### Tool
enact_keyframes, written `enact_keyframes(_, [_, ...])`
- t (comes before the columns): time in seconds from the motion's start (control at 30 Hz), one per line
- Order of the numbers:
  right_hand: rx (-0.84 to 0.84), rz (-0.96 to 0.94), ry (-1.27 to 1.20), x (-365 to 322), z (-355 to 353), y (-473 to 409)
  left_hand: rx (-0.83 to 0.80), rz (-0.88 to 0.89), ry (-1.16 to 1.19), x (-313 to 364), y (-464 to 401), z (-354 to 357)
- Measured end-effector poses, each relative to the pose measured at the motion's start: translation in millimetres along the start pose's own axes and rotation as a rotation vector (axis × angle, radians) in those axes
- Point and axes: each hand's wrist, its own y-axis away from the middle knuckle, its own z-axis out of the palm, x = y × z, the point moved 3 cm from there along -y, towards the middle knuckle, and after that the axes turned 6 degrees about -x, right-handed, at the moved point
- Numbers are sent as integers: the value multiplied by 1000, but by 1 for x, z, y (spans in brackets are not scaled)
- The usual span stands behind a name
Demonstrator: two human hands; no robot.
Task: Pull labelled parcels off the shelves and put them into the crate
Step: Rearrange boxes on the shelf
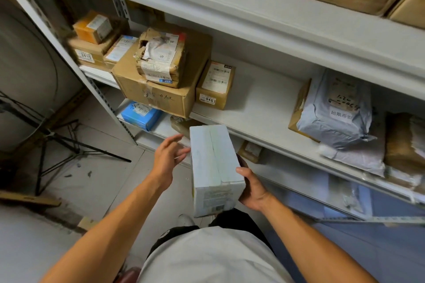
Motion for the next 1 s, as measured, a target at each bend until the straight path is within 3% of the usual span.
enact_keyframes(0.2, [-81, -28, 17, -15, 16, 10, -54, 19, -69, 21, -7, 16])
enact_keyframes(0.53, [-35, -194, -45, -43, 11, 22, -418, 236, -299, 46, -7, 46])
enact_keyframes(0.83, [226, -465, -180, -97, 4, 9, -758, 290, -585, 80, -8, 95])
enact_keyframes(1.0, [235, -455, -100, -115, -4, 8, -855, 332, -698, 89, -7, 112])
